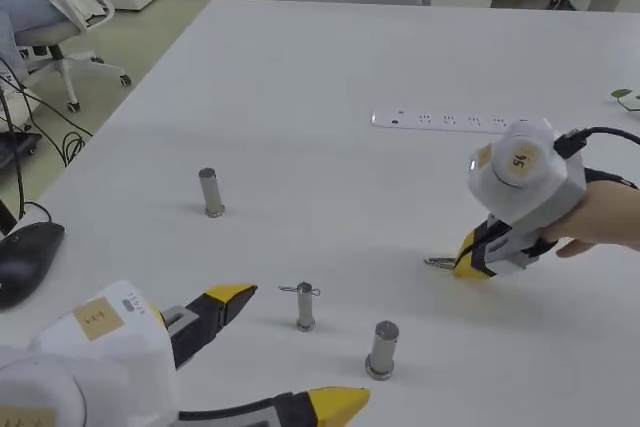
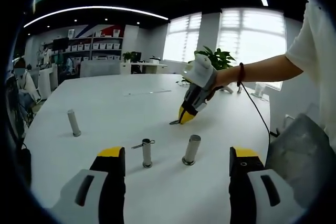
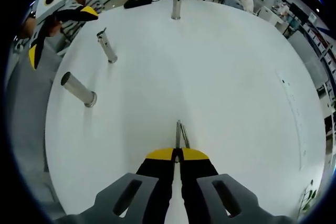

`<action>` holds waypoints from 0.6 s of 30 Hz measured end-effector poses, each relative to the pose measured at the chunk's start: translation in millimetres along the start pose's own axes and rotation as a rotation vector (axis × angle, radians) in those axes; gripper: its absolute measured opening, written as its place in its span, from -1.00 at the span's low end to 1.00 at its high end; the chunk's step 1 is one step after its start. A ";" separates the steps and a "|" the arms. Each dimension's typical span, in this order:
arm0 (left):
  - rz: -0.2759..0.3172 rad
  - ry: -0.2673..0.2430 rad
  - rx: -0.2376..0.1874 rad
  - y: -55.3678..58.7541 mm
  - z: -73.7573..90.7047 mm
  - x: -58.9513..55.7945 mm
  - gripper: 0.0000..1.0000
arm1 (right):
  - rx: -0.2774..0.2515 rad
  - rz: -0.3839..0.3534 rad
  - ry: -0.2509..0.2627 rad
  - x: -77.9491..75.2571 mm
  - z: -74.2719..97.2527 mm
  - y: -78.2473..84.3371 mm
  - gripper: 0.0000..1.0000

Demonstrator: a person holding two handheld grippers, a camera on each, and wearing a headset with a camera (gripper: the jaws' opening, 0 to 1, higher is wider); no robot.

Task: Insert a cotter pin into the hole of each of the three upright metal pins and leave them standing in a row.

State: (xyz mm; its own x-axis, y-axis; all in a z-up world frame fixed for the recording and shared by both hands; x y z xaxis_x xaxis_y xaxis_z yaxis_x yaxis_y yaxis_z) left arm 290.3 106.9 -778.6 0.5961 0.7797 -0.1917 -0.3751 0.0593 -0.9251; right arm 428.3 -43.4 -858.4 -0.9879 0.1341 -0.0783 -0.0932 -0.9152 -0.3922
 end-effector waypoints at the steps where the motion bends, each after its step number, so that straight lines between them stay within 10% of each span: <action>1: -0.001 -0.001 0.003 0.4 0.1 0.2 0.61 | 0.000 0.004 -0.002 0.0 0.0 0.3 -0.90; 18: 0.031 -0.011 -0.004 -2.4 3.7 5.3 0.61 | -0.040 0.026 0.026 4.6 2.7 0.7 -0.95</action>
State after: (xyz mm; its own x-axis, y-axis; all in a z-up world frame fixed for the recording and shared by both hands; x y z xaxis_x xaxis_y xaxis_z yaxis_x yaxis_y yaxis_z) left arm 291.7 113.2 -776.2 0.5764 0.7879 -0.2166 -0.3902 0.0325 -0.9202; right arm 423.4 -44.4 -856.6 -0.9863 0.1211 -0.1122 -0.0623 -0.9024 -0.4263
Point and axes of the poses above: the centre of the closed fingertips' face, and the gripper's own axes: z roughly backward along the fingers, x roughly to its left, y roughly out of its underside, the point moved 1 cm from there along z, roughly backward along the fingers, and after that the axes turned 2 degrees about z, right-handed, at the moved point
